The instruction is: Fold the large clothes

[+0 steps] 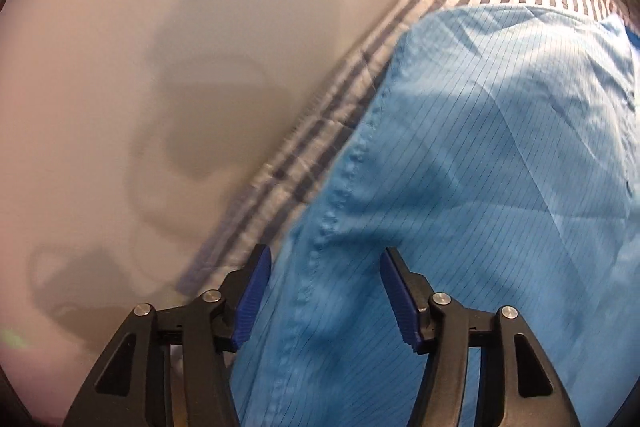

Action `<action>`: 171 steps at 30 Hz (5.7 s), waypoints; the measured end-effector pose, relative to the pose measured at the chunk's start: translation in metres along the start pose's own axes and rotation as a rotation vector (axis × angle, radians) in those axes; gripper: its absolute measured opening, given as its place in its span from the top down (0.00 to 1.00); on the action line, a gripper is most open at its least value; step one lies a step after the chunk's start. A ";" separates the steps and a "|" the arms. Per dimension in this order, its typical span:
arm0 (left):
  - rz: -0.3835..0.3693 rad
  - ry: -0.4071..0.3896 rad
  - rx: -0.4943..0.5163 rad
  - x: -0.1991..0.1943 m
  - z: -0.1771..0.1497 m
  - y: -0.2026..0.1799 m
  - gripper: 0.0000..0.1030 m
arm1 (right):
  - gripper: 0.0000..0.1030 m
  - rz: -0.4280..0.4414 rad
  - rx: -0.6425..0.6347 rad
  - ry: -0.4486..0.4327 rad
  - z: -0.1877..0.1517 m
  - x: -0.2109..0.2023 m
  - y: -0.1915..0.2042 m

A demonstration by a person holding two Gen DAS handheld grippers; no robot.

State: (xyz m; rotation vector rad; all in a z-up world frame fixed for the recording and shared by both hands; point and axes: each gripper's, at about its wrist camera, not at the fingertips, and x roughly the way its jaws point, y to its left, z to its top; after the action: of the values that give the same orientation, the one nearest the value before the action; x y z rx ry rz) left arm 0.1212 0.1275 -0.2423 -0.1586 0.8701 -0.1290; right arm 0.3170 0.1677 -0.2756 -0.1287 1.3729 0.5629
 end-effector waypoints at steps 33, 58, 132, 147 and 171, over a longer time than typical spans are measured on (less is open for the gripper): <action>-0.205 0.080 0.363 -0.015 -0.025 -0.164 1.00 | 1.00 0.465 0.672 -0.387 -0.221 -0.096 -0.281; -0.191 0.227 0.147 0.035 -0.053 -0.104 1.00 | 0.45 0.203 0.409 -0.408 -0.097 -0.126 -0.264; -0.118 0.143 0.052 -0.047 -0.054 -0.061 1.00 | 0.46 -0.125 0.413 -0.811 -0.436 -0.320 -0.286; -0.397 0.028 0.223 -0.083 -0.012 -0.197 0.86 | 0.26 -0.339 0.622 -0.650 -0.501 -0.313 -0.382; -0.422 0.217 0.320 -0.015 -0.047 -0.265 0.73 | 0.99 -0.098 0.800 -0.549 -0.521 -0.255 -0.451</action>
State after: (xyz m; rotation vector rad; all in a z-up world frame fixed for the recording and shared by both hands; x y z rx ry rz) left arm 0.0630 -0.1338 -0.2105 -0.0261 1.0100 -0.6863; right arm 0.0346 -0.5095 -0.2502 0.5670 0.9565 -0.0696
